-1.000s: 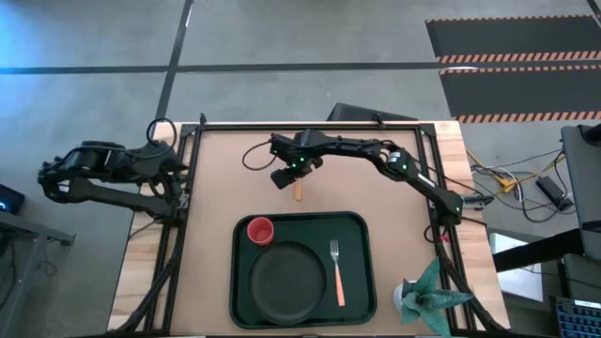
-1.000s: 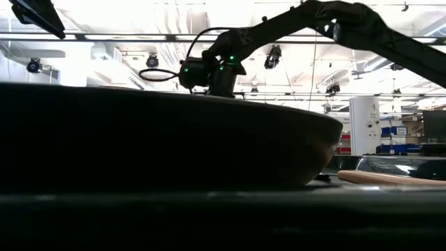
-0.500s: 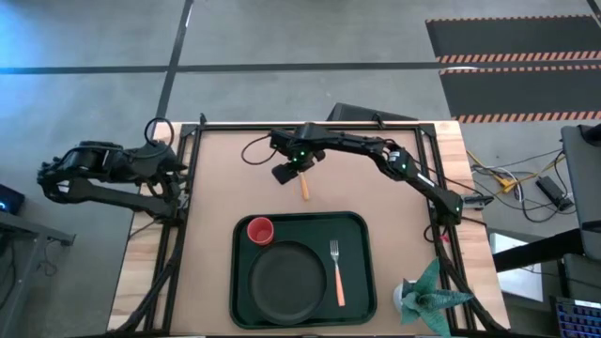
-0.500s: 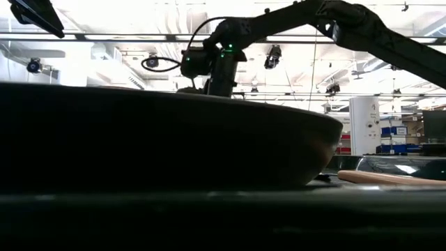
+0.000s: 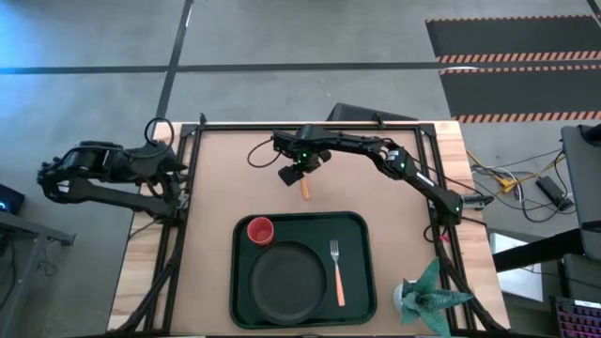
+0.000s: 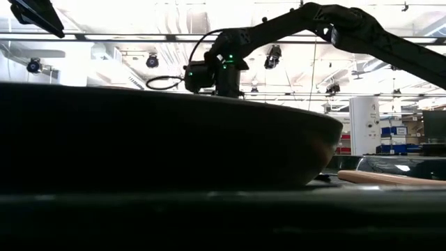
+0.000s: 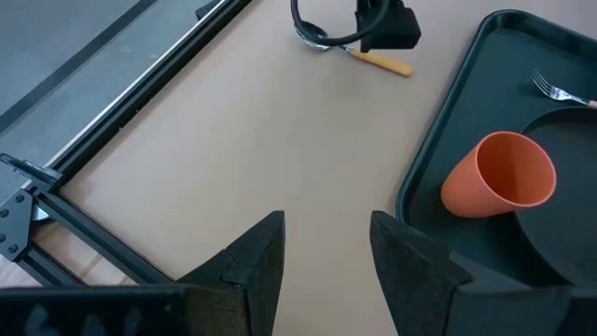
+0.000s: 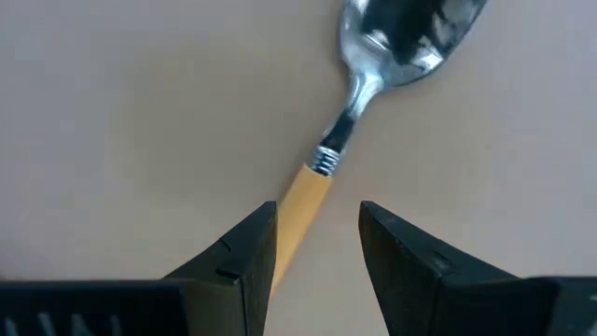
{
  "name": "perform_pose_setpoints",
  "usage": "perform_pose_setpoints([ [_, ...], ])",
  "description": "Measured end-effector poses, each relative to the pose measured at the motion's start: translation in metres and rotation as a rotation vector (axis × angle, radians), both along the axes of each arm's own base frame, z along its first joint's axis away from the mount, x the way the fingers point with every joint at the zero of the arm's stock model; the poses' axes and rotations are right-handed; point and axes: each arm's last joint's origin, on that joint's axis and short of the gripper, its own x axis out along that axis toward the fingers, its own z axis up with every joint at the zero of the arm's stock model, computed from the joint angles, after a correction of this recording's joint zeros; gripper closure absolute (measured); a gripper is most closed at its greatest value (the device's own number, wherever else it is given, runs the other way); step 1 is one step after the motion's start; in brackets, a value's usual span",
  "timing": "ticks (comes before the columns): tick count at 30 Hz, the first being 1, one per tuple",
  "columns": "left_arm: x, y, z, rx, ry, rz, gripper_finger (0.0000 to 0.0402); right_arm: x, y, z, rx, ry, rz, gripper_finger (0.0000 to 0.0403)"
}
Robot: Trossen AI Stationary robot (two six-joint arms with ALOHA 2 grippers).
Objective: Pick and place plate/cup/fork/spoon on tray
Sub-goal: Put the yellow spoon on the green table tray
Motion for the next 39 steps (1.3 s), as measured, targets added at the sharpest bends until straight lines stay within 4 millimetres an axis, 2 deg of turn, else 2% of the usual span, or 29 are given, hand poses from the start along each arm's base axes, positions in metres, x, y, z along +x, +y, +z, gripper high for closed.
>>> perform_pose_setpoints([
  [18,0.0,0.0,0.0,0.0,-0.002,0.001,0.0259,0.003,0.0,-0.021,0.019,-0.043,0.0,0.0263],
  [24,0.0,0.0,0.0,0.0,-0.002,0.001,0.0259,0.003,-0.001,-0.024,0.009,-0.043,-0.007,0.0305],
  [29,0.0,0.0,0.0,0.0,-0.001,0.001,0.0259,0.001,0.0,-0.029,0.01,-0.034,0.005,0.0372],
  [35,0.0,0.0,0.0,0.0,-0.001,0.001,0.0259,0.001,0.0,-0.032,-0.002,-0.044,0.017,0.0376],
  [39,0.0,0.0,0.0,0.0,-0.002,0.001,0.0259,0.003,0.0,-0.011,-0.049,-0.087,0.023,0.0376],
])
